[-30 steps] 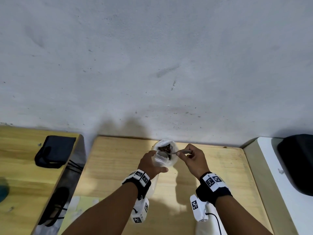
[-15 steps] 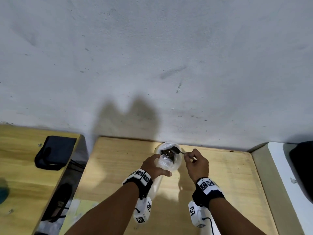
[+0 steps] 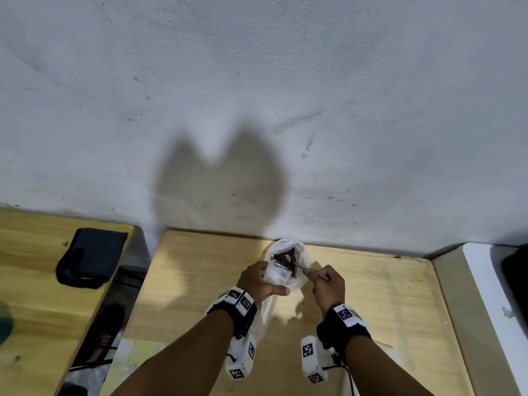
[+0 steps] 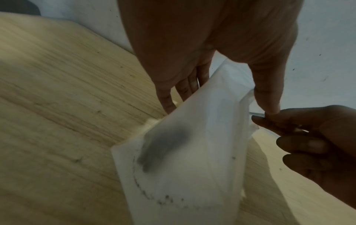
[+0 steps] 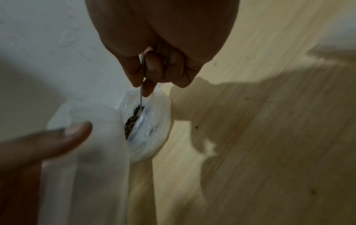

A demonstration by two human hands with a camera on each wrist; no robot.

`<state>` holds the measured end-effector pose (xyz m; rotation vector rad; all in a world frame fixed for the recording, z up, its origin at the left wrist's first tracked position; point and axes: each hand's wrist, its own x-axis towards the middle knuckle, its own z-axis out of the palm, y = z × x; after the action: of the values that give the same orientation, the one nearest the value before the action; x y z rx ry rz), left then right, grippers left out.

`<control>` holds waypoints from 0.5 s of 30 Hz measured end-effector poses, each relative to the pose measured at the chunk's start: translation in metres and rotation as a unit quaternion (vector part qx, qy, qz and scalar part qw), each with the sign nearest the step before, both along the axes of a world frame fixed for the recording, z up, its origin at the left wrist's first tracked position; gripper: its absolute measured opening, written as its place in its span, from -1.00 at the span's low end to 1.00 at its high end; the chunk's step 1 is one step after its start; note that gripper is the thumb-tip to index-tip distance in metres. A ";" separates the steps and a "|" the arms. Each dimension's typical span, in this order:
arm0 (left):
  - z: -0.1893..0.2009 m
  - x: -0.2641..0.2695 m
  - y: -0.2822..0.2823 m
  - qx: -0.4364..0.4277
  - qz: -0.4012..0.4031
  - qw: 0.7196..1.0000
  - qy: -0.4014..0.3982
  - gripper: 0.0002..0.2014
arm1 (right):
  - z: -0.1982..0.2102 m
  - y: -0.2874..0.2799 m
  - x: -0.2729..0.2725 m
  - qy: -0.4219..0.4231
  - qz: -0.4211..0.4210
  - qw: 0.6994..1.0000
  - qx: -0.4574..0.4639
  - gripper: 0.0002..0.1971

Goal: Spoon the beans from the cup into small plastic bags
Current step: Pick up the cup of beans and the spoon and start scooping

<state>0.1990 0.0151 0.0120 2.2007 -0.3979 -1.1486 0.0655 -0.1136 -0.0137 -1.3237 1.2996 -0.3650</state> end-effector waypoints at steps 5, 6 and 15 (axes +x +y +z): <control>0.002 0.000 0.002 -0.011 0.005 1.000 -0.005 -0.03 | 0.007 -0.010 -0.005 -0.028 -0.055 0.996 0.071 -0.60; 0.003 0.000 0.002 -0.014 0.005 1.000 -0.006 -0.04 | 0.008 -0.011 -0.007 -0.032 -0.062 0.995 0.075 -0.61; 0.008 -0.009 0.009 -0.046 0.009 0.999 -0.011 -0.18 | 0.035 -0.028 -0.034 -0.087 -0.058 0.993 0.052 -0.68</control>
<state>0.1895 0.0239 0.0200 2.1347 -0.4310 -1.0777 0.0319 -0.1411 0.0211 -1.1067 1.2351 -0.4753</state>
